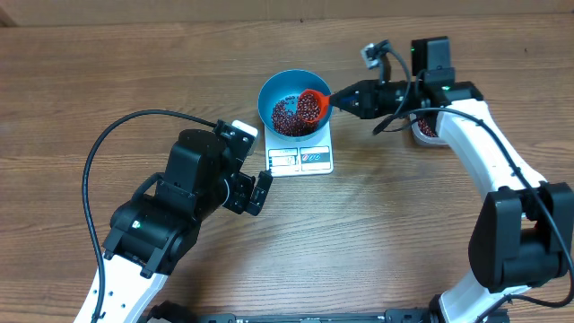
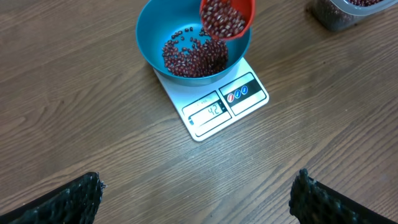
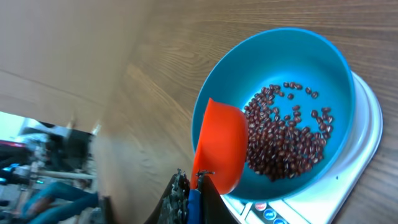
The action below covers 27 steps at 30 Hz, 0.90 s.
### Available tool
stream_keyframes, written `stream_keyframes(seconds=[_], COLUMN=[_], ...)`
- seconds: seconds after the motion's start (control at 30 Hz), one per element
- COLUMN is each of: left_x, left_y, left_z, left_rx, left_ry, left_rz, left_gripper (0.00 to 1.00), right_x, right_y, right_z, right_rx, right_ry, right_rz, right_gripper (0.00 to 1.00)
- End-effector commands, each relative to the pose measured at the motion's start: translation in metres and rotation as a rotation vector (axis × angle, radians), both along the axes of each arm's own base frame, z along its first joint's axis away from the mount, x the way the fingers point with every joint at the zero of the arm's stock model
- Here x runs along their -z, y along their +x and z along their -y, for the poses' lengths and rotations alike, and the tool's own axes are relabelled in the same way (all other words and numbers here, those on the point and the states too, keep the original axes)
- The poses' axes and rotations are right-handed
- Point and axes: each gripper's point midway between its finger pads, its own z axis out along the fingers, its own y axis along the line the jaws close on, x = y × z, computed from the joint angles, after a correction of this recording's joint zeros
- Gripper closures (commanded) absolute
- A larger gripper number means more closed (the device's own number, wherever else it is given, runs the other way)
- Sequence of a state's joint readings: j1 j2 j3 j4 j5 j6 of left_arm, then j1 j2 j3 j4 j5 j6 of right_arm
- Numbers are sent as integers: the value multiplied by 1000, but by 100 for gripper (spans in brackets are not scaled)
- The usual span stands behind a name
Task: Scoop item into bowl and weigh 150g on scale
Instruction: 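Tip the red scoop with the right gripper, pouring beans into the bowl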
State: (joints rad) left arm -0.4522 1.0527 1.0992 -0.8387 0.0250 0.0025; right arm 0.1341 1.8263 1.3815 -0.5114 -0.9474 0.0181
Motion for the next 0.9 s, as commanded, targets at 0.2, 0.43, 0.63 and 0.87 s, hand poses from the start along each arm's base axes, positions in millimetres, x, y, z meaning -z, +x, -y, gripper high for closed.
stream_keyframes(seconds=[0.2,0.43,0.63,0.87], left_x=[0,0,0,0], left_y=[-1,-1,-1,-1], left_z=[0,0,0,0], left_rx=[-2,-2,-2,-2], left_ry=[-1,-1,-1,-1], left_rz=[3,3,3,3], left_gripper=[0,0,0,0], right_x=[2,12,19,6], right_y=[15,16,18,14], right_z=[-17,-22,-25,-25], right_rx=[33,15,36,62], right_ry=[-182,-297,-397,-506], right_rz=[189,264,303,358], right_gripper=[96,96,96,96])
